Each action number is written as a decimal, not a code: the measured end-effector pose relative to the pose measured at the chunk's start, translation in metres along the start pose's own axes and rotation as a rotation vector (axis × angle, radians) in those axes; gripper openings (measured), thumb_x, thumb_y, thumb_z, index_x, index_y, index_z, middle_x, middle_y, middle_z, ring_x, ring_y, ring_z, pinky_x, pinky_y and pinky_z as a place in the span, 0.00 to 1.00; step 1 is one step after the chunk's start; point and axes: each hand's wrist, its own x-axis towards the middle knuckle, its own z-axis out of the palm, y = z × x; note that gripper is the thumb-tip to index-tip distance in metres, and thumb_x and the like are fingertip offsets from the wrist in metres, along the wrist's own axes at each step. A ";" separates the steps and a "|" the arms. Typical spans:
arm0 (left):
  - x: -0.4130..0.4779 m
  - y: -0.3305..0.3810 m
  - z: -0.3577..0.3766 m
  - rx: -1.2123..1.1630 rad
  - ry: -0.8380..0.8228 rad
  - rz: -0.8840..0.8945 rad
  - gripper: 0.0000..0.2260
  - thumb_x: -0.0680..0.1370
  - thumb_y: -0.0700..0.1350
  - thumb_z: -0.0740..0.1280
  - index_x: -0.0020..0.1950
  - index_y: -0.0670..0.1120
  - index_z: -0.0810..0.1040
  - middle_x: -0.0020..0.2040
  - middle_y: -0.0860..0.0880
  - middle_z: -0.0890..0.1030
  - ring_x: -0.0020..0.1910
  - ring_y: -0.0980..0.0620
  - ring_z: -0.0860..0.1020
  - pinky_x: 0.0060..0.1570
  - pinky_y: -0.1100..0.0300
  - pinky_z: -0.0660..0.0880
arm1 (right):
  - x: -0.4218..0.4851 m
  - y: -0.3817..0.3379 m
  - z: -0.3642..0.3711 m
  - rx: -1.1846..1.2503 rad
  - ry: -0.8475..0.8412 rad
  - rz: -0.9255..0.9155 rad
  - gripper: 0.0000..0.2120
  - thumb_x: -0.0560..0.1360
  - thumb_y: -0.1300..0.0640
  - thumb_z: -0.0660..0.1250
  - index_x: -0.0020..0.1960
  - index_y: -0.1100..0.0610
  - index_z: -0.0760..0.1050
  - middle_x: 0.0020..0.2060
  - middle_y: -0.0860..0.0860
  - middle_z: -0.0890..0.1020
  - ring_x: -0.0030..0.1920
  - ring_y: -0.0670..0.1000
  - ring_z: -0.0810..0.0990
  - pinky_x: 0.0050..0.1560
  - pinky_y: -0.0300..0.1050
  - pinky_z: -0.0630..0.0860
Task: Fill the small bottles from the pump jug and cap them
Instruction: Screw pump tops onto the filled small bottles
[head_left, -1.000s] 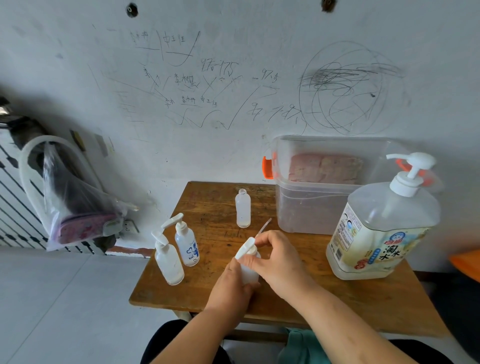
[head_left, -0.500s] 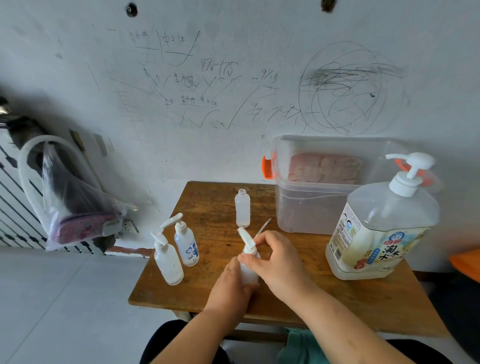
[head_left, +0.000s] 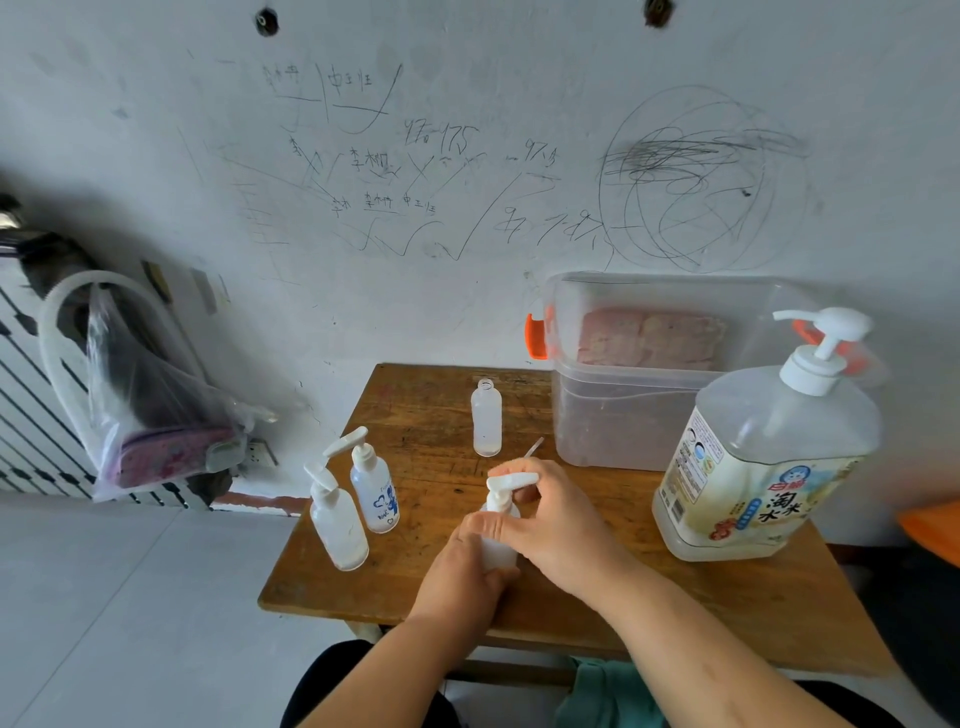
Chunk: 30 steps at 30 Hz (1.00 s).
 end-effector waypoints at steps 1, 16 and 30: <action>0.000 0.000 0.000 -0.011 -0.002 0.010 0.28 0.76 0.48 0.70 0.74 0.54 0.63 0.66 0.55 0.75 0.65 0.54 0.73 0.68 0.55 0.70 | 0.000 0.001 -0.001 0.013 -0.022 -0.010 0.24 0.71 0.44 0.71 0.65 0.47 0.70 0.59 0.43 0.72 0.61 0.44 0.72 0.61 0.40 0.73; 0.000 -0.001 -0.004 -0.003 -0.020 0.043 0.28 0.77 0.48 0.69 0.74 0.56 0.61 0.68 0.55 0.73 0.68 0.54 0.71 0.68 0.56 0.68 | 0.007 0.003 -0.010 -0.069 0.009 -0.046 0.17 0.71 0.48 0.73 0.58 0.45 0.76 0.55 0.41 0.79 0.55 0.43 0.76 0.51 0.31 0.72; 0.000 0.001 -0.005 0.008 -0.021 0.019 0.28 0.77 0.48 0.69 0.74 0.54 0.63 0.66 0.54 0.75 0.64 0.54 0.73 0.68 0.54 0.70 | 0.003 0.002 0.001 -0.127 0.095 -0.058 0.14 0.70 0.44 0.72 0.51 0.46 0.72 0.54 0.43 0.75 0.57 0.44 0.72 0.51 0.33 0.70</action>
